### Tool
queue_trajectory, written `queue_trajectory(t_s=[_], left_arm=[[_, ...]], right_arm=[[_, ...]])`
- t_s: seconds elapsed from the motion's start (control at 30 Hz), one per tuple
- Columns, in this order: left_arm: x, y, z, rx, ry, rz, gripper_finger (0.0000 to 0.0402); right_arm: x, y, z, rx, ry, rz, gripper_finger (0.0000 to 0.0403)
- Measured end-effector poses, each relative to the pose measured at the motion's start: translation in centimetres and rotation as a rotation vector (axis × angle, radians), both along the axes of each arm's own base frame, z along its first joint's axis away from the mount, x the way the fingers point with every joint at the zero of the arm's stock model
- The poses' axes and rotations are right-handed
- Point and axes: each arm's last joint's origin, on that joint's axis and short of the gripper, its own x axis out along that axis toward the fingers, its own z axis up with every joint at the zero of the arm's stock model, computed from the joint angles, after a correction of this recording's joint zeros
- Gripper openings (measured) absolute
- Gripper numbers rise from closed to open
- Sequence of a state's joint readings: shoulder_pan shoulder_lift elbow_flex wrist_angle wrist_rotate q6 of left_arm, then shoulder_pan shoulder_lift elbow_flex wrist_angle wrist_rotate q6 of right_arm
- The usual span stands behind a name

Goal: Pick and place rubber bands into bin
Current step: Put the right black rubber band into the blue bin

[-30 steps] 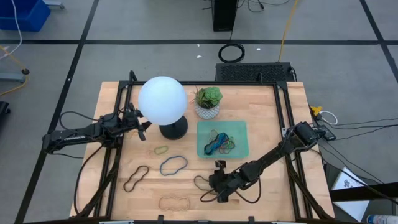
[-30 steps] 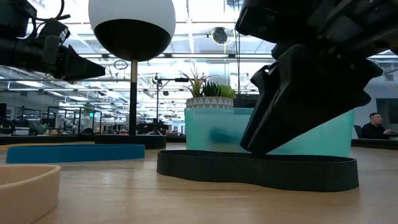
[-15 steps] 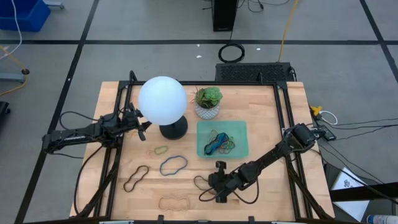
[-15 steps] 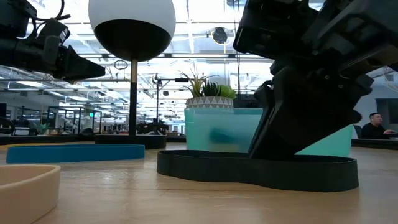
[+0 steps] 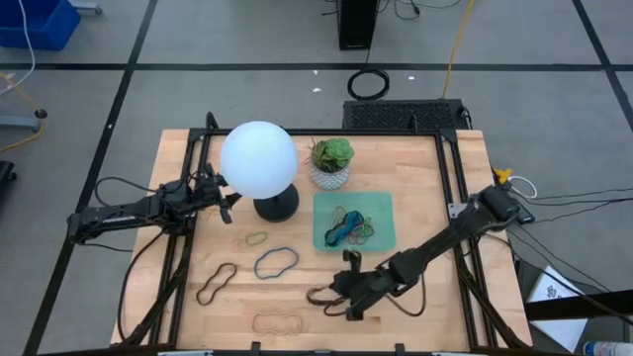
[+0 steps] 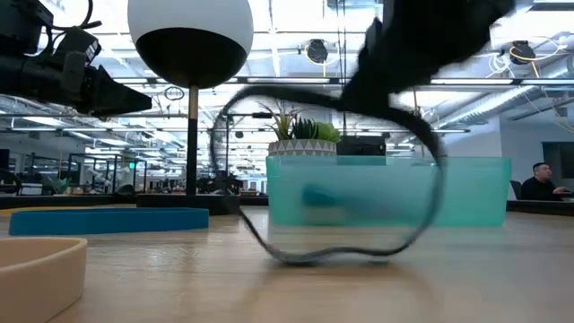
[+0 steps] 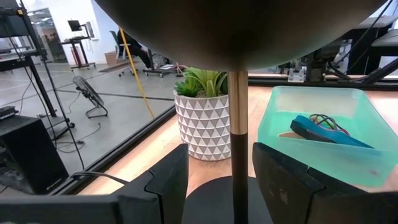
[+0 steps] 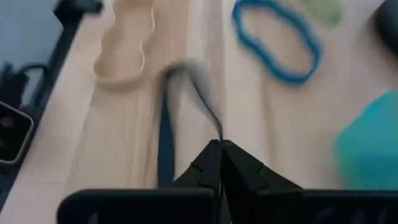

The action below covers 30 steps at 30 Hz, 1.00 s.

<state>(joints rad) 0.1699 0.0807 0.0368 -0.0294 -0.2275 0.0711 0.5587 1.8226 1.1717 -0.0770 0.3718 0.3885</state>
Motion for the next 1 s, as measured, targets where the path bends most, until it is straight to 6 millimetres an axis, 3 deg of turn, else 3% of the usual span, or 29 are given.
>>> queue_trajectory(t_s=[0.17, 0.33, 0.53, 0.73, 1.0], left_arm=[[0.0, 0.0, 0.0, 0.005, 0.002, -0.001, 0.0186], [0.0, 0.0, 0.0, 0.005, 0.002, -0.001, 0.0186], [0.0, 0.0, 0.0, 0.005, 0.002, -0.001, 0.0186], [0.0, 0.0, 0.0, 0.005, 0.002, -0.001, 0.0186], [0.0, 0.0, 0.0, 0.007, 0.003, -0.001, 0.0186]], right_arm=[[-1.1, -0.8, 4.6, -0.118, -0.151, 0.011, 0.0001], [-2.1, -2.7, 8.8, -0.258, -0.279, -0.044, 0.0001], [-2.2, -5.7, 11.1, -0.372, -0.326, -0.136, 0.0001], [-1.3, -8.5, 9.8, -0.431, -0.256, -0.193, 0.0000], [-2.8, -12.1, 3.6, -0.409, -0.093, -0.320, 0.0000]])
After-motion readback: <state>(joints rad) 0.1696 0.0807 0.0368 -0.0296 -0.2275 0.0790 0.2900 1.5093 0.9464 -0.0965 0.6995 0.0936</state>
